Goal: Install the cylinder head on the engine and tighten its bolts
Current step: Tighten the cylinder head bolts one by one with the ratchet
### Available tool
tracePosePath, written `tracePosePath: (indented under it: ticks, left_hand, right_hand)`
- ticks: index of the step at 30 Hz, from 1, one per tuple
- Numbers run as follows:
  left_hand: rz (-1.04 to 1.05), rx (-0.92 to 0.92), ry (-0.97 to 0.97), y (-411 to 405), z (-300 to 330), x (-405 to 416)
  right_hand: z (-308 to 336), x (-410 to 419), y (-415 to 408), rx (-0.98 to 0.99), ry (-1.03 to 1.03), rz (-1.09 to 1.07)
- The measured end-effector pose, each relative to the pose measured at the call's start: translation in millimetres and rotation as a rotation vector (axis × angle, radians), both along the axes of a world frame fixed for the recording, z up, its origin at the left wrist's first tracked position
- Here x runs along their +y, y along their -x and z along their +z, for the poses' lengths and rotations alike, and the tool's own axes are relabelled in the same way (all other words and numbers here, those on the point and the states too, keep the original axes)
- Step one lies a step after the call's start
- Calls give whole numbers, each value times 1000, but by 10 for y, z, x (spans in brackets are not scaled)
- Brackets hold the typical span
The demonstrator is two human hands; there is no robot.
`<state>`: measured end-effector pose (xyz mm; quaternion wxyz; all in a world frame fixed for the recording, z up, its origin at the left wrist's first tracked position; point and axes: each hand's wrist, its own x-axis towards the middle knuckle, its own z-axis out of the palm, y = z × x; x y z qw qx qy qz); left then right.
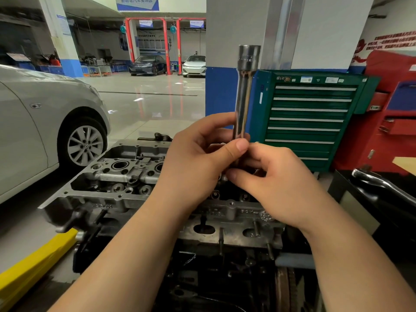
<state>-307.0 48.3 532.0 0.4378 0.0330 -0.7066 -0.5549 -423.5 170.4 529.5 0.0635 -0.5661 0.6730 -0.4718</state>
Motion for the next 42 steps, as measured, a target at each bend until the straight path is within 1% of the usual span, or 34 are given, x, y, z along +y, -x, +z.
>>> tracePosePath:
  ticks: [3,7,9,11,14,17,21,24,30,34,38,40,42]
  left_hand:
    - [-65,6,-35,-1,6,21]
    - [2,-6,32,6,10,9]
    - [31,-11,34,20,-6,-11]
    - [34,-2,4,28,-16,-22]
    - [-4,0,-8,26,-14,-21]
    - [-33,11,-17,9,-5,-4]
    - [26,15,13,15,2,12]
    - [56,-8,16,29,-8,-13]
    - [21,4,-7,13,-6,-22]
    - [15,14,15,10,9,4]
    - [59,4,38,23,-4,-8]
    - [60,11,17,17,-8,-19]
    - [31,10,2,10,-4,-18]
  right_hand:
    - [-1,1,28,-11,-13,2]
    - [-30,-23,11,93,31,-95]
    - [-36,-31,5,127,54,-152]
    - [-25,-32,-2,113,58,-128]
    - [-8,-15,7,27,38,-25]
    - [-10,-12,42,8,11,-29]
    - [-30,-29,8,114,23,-127]
    - [-35,-39,-10,137,36,-195]
    - [9,-6,-13,33,7,-35]
    - [-4,-17,24,54,-17,-61]
    - [-39,-40,9,113,30,-180]
    - [-33,-37,-4,94,44,-167]
    - [-20,-23,-6,51,43,-106]
